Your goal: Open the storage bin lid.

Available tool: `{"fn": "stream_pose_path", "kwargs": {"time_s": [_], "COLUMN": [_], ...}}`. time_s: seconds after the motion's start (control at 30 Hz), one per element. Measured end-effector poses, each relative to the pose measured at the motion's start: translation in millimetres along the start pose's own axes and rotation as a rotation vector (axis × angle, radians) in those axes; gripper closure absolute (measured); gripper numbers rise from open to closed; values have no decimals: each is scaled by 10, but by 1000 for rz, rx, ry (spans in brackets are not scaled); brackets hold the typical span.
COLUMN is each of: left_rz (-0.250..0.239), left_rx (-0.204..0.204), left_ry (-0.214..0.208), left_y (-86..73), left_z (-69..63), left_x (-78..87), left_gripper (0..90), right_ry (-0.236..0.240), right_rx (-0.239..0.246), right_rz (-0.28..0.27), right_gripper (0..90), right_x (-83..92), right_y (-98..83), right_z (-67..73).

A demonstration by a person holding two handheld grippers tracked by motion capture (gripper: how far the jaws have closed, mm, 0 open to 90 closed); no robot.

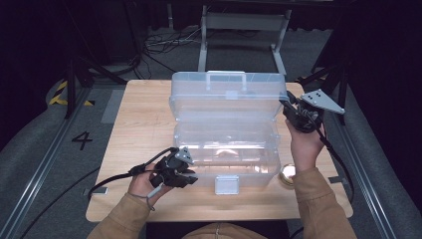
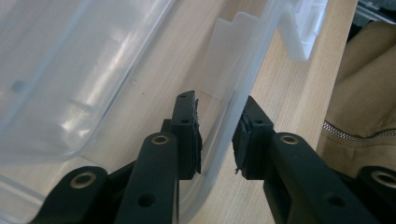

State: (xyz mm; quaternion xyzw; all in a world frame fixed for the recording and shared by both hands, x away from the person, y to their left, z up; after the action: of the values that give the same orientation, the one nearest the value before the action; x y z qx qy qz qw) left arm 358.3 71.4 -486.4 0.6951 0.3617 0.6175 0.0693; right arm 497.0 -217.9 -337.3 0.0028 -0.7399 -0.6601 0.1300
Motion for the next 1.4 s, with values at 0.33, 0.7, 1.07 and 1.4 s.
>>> {"fn": "stream_pose_path", "kwargs": {"time_s": [0.33, 0.7, 1.07, 1.4], "left_rz": [1, -37, -43, -53], "left_rx": [-12, -33, -34, -39], "left_ry": [1, 2, 5, 5], "left_y": [-6, -5, -6, -5], "left_z": [10, 4, 2, 3], "left_x": [-40, -42, -43, -43], "left_gripper": [734, 733, 732, 729], "right_ry": [-6, 6, -36, -74], "right_rx": [-38, -84, -55, -23], "right_rz": [0, 3, -21, 6], "right_gripper": [783, 790, 806, 828], "right_x": [-68, -138, -179, -253], "right_y": [11, 28, 74, 101], "right_z": [-20, -33, -34, -46]}}
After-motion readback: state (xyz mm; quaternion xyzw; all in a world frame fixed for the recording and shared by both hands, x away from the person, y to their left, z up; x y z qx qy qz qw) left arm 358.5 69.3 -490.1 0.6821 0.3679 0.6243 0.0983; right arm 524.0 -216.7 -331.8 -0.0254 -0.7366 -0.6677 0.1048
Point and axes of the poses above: each handheld gripper's, and its own axes: x roughly backward along the jaws, y roughly out of its top, z roughly to its left, the point moved 9 cm from there along -x, roughly forward along the jaws, and after that the axes turned 7 degrees about -y, right-handed, at the moved point
